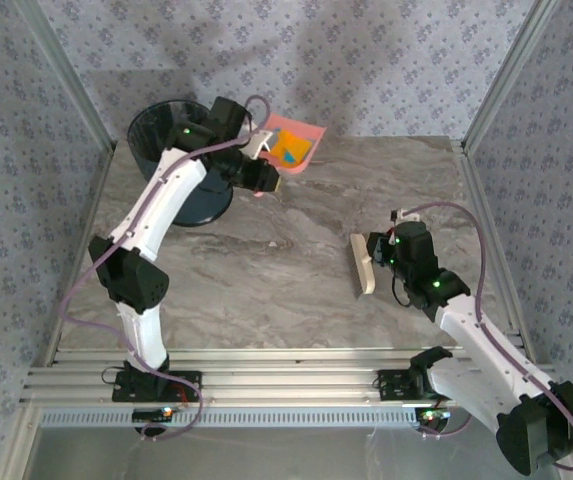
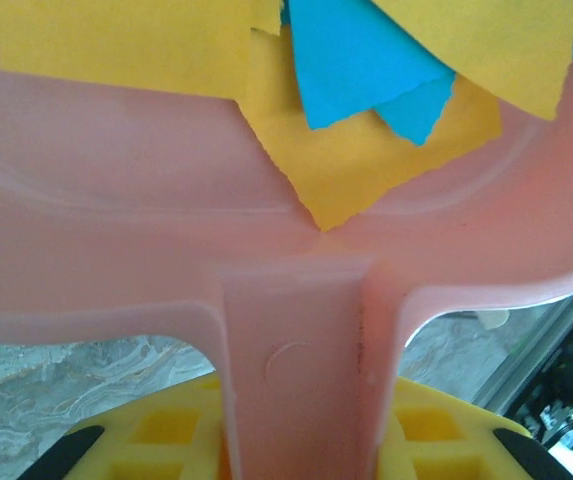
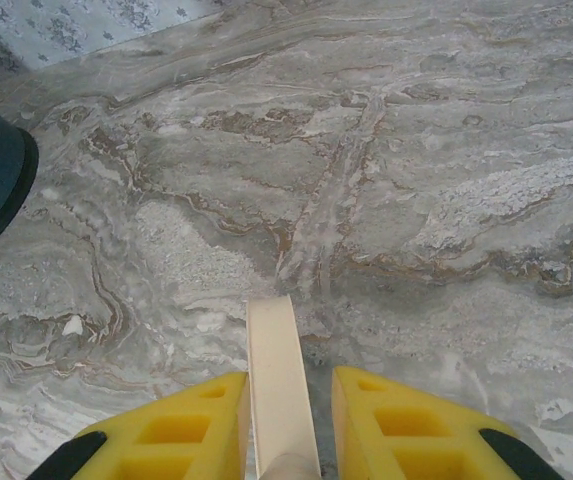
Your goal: Sweep away the paper scraps from the table
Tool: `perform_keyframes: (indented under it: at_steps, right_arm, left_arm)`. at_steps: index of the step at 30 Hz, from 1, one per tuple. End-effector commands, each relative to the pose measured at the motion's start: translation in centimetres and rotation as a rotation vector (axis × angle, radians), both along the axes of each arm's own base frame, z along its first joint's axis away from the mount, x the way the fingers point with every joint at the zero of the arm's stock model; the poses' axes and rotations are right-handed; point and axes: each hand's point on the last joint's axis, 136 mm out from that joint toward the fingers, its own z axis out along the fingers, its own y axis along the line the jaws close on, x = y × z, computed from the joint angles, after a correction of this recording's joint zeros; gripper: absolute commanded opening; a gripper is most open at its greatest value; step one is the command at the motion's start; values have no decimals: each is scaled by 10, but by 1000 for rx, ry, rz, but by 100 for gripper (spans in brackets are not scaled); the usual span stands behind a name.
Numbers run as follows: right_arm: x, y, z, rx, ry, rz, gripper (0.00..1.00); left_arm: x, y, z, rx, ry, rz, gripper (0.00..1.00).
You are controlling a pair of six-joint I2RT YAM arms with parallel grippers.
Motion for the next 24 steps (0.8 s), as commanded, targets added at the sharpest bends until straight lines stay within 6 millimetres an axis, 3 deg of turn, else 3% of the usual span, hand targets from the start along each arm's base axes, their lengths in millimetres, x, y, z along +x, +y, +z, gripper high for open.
perform_keyframes:
  at_steps: [1, 10, 17, 24]
  right_arm:
    - [4, 4, 7, 40, -25, 2, 0]
    - [5, 5, 5, 43, -15, 3, 0]
    - [5, 5, 4, 40, -10, 3, 0]
    - [5, 5, 4, 41, -7, 2, 0]
  left_arm:
    - [7, 1, 19, -109, 43, 32, 0]
    - [31, 20, 37, -232, 71, 125, 0]
    - [44, 31, 66, -377, 70, 148, 0]
    - [62, 54, 92, -505, 69, 229, 0]
